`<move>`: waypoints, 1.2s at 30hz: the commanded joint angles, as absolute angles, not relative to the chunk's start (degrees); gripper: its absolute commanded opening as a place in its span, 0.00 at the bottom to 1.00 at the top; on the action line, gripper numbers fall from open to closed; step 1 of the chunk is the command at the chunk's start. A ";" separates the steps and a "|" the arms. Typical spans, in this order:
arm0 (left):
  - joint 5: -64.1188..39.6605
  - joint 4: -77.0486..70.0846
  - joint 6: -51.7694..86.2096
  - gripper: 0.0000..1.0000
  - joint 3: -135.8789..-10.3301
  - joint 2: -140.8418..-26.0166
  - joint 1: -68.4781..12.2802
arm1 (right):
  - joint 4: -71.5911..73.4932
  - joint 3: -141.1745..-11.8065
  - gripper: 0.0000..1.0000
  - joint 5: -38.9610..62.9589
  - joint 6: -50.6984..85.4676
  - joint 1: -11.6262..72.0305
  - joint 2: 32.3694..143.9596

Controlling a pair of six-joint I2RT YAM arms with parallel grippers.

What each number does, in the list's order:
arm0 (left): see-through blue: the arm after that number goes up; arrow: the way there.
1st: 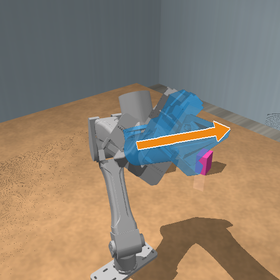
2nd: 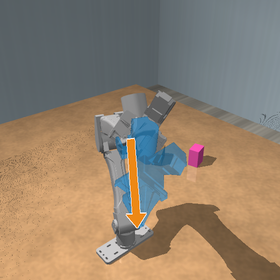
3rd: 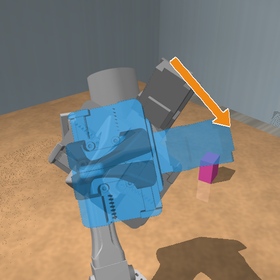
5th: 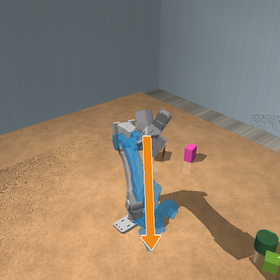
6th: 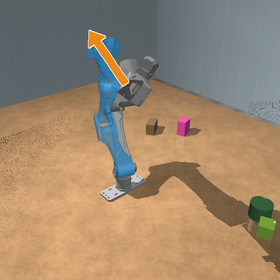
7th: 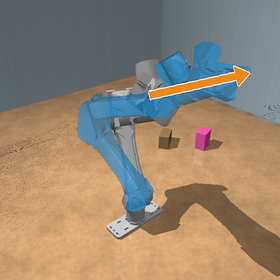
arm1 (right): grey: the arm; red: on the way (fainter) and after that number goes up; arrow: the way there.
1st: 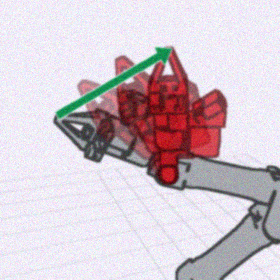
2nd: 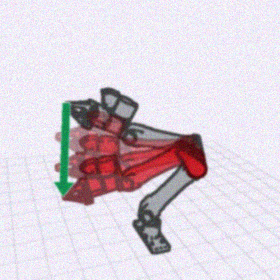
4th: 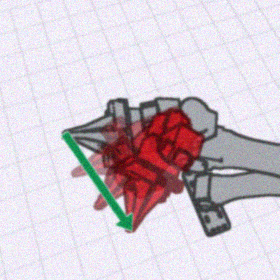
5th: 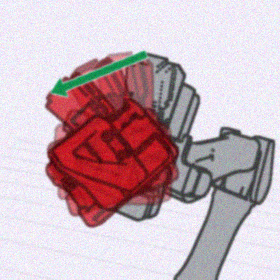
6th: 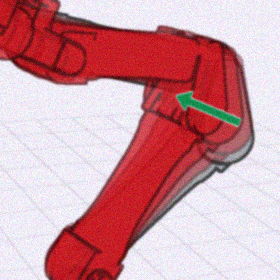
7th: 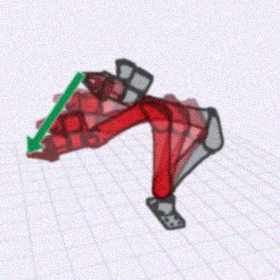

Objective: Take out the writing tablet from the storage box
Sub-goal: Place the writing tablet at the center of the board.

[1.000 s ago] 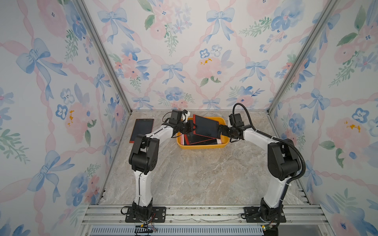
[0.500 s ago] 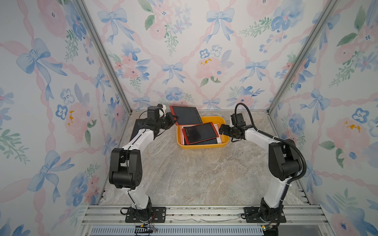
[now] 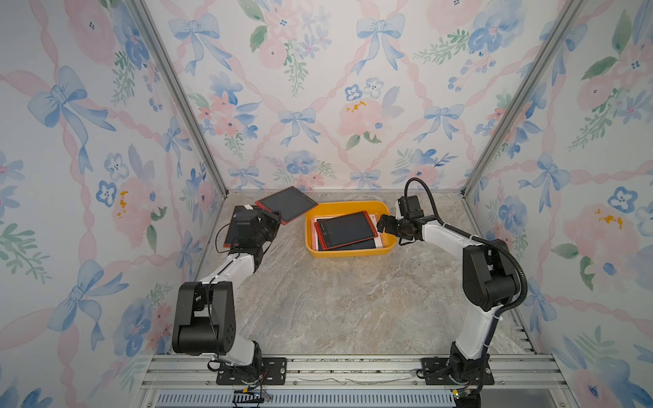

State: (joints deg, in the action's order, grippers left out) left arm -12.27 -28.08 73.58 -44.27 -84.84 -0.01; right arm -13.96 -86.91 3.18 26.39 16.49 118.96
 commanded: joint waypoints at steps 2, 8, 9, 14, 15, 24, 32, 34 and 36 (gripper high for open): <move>0.19 -37.72 80.18 0.00 -39.55 -80.97 -0.22 | -14.33 -87.96 0.97 4.21 25.87 16.26 121.27; 5.23 -39.37 83.81 0.00 -35.53 -82.20 -1.81 | -13.54 -87.49 0.97 4.92 26.50 16.26 121.48; 5.90 -39.53 84.84 0.00 -35.16 -82.78 -2.29 | -13.33 -87.33 0.97 4.92 26.62 16.26 121.47; 13.96 -41.64 88.58 0.00 -33.93 -86.03 -7.03 | -13.09 -86.16 0.97 5.01 26.41 16.17 120.86; 15.17 -42.12 89.35 0.00 -34.00 -86.87 -7.68 | -13.26 -85.97 0.97 4.93 26.26 16.10 120.77; 23.76 -45.18 94.04 0.00 -36.31 -95.06 -12.00 | -14.13 -84.62 0.97 4.19 25.65 14.87 119.92; 24.60 -45.10 96.47 0.00 -38.72 -101.34 -13.35 | -14.68 -83.66 0.97 2.90 24.96 14.71 119.10; 24.66 -45.08 97.75 0.00 -38.65 -102.29 -13.62 | -14.68 -83.57 0.97 2.99 24.92 14.58 119.01; 24.71 -45.07 99.06 0.00 -38.65 -103.15 -14.04 | -14.63 -83.58 0.97 3.14 24.79 14.58 119.07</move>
